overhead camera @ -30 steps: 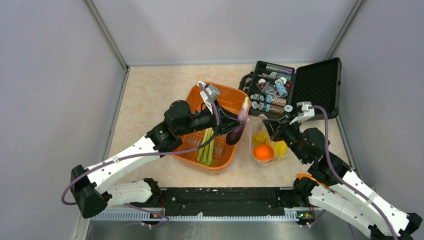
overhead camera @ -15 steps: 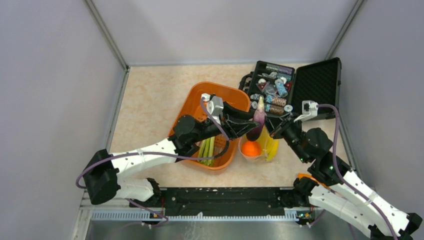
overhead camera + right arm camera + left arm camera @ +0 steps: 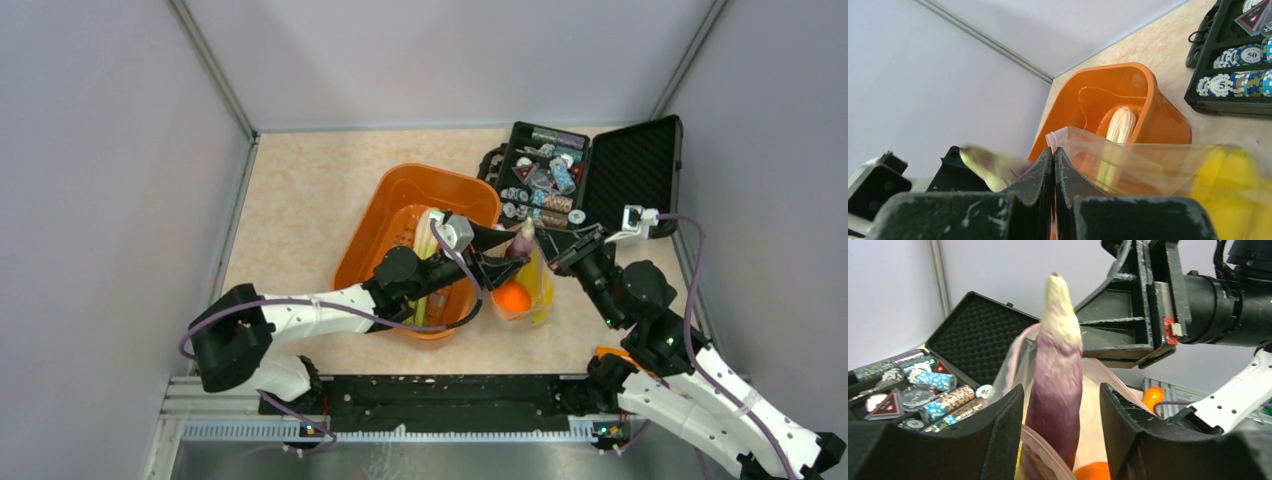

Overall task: Place the food in the zip-top bag and seal the zipper
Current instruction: Place the fake vegetable in the zipper food storage bag.

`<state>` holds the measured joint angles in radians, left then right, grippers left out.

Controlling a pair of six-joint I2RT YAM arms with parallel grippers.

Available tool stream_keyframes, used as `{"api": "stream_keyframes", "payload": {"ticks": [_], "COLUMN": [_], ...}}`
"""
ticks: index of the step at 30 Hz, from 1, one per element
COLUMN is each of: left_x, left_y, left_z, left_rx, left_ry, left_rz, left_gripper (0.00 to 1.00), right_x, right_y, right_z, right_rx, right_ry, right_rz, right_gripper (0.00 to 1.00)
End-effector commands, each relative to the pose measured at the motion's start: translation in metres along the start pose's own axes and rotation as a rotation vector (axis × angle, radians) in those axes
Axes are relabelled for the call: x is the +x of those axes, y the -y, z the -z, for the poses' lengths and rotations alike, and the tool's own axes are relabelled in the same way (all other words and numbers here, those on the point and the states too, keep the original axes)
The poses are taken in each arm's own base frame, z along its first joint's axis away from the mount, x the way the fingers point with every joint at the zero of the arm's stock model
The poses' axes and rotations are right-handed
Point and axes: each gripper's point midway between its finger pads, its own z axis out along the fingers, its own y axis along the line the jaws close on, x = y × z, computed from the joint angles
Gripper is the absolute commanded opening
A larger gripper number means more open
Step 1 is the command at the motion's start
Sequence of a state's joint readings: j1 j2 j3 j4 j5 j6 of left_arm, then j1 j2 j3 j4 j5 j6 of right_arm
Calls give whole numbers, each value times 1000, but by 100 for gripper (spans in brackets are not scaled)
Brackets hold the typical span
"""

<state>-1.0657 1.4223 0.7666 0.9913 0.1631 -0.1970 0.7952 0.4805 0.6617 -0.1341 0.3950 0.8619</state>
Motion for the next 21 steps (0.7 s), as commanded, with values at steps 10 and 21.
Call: {"api": "stream_keyframes", "payload": {"ticks": [10,21], "left_x": [-27,-21], "left_y": [4,49], "left_z": [6,3], "left_rx": [-46,241], "left_ry": [-126,-297], "left_rz": [-128,-168], "left_gripper": [88,89], "right_x": [-35,-28], "right_y": [-15,-16], "right_z": [6,5], "right_rx": [-28,-33], "right_ry": [124,82], "right_rz": [-41,-4], "right_gripper": [0,0]}}
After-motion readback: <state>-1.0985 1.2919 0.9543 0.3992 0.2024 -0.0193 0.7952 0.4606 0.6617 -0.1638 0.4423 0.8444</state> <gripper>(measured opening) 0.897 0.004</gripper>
